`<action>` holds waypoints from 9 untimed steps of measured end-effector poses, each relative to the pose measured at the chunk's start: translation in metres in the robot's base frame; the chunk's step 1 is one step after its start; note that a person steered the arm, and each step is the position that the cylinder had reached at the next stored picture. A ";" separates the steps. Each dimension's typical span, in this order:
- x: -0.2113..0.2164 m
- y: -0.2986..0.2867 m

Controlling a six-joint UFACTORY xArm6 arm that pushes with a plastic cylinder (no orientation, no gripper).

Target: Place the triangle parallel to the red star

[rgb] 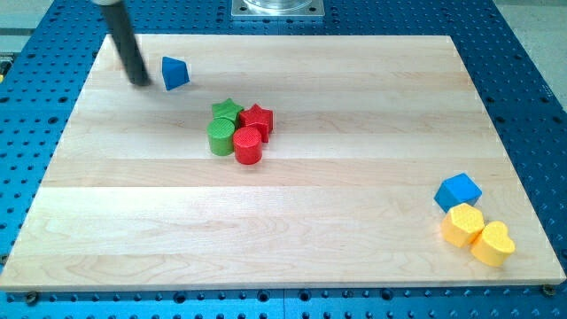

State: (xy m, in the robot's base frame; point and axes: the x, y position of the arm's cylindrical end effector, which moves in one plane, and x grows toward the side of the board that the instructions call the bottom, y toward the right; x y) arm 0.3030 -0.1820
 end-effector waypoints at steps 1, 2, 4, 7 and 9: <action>0.001 0.106; 0.000 0.124; -0.050 0.133; 0.126 0.250; 0.043 0.153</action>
State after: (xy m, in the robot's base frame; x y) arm 0.3458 -0.0286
